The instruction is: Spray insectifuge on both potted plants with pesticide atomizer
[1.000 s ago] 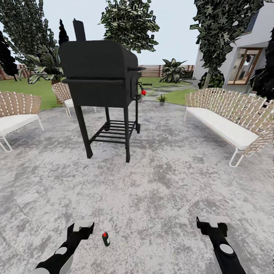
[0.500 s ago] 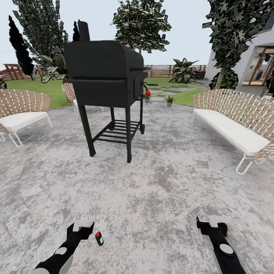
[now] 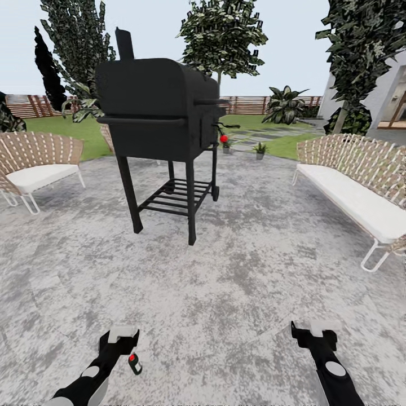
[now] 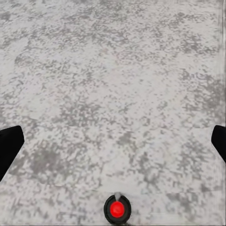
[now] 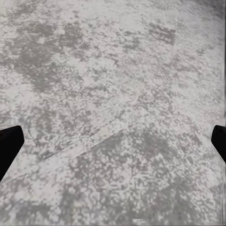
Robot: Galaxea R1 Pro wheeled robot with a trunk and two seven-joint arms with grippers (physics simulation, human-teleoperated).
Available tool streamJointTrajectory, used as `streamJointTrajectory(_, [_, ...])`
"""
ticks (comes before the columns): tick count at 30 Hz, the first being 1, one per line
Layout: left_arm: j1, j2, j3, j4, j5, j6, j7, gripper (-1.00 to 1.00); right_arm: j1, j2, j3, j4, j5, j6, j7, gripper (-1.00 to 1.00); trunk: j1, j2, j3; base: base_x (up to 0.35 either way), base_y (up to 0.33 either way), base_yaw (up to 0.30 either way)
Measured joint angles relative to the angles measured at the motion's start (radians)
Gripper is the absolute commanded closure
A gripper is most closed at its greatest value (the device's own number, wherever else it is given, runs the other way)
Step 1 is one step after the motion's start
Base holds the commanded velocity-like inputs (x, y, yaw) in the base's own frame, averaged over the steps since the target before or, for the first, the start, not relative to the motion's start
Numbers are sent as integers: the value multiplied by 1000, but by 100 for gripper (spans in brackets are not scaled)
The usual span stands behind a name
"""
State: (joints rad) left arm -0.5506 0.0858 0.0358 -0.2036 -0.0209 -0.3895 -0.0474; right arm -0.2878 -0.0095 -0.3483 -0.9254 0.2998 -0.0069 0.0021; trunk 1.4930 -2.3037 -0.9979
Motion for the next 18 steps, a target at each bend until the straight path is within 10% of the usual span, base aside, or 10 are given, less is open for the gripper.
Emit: streamJointTrajectory(18, [24,20,20,0,2,-49,1,-100,0,0,1,2,0,0,1,-100,0,0,0,-69,-73,40])
